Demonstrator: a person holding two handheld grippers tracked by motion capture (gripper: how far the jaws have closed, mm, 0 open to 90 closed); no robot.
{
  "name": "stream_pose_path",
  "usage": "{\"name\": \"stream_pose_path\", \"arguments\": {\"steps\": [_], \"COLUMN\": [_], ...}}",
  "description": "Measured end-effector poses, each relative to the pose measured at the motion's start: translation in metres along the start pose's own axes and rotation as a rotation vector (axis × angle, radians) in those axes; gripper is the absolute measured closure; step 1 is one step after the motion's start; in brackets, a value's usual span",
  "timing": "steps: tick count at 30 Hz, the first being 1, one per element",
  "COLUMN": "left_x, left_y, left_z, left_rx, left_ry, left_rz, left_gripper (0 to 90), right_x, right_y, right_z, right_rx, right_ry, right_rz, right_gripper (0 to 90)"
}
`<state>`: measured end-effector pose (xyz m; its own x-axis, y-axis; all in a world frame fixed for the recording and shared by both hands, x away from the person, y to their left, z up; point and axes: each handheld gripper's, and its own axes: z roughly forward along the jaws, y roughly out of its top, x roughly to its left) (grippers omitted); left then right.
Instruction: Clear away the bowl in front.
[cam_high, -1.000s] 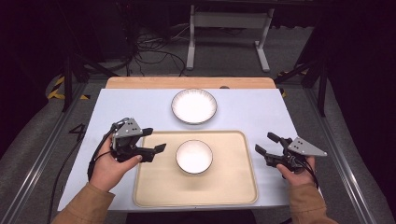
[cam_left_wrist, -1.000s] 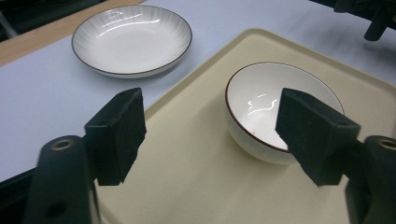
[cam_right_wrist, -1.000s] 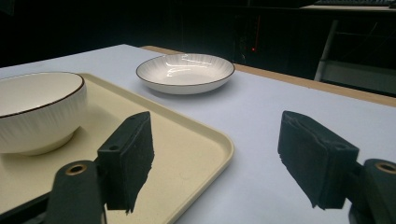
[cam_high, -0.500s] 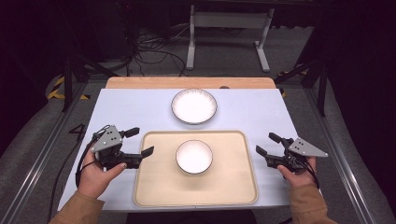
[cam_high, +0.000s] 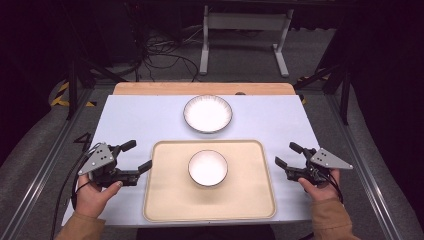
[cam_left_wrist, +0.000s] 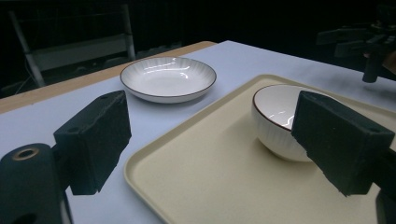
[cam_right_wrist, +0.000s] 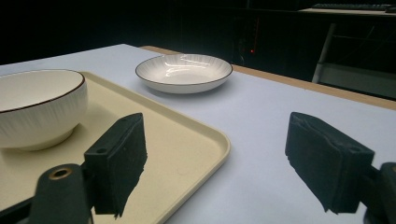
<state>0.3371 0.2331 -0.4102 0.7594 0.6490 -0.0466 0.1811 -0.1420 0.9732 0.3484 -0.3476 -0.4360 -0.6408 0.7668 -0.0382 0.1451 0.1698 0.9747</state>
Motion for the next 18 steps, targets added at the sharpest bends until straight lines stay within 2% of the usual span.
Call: {"name": "stream_pose_path", "arguments": {"steps": [9,18], "left_x": [0.009,0.017], "left_y": [-0.02,-0.044], "left_z": [-0.001,-0.003], "left_rx": [0.051,0.061], "left_ry": [0.037,0.043], "left_rz": [-0.008,-0.066], "left_gripper": [11.7,11.0], "right_x": [0.001,0.001], "right_y": [-0.004,-0.006], "right_z": [0.001,0.001], "right_rx": [0.004,-0.002], "right_ry": [0.002,0.002], "right_rz": [-0.001,-0.004], "right_gripper": [20.1,19.0]}}
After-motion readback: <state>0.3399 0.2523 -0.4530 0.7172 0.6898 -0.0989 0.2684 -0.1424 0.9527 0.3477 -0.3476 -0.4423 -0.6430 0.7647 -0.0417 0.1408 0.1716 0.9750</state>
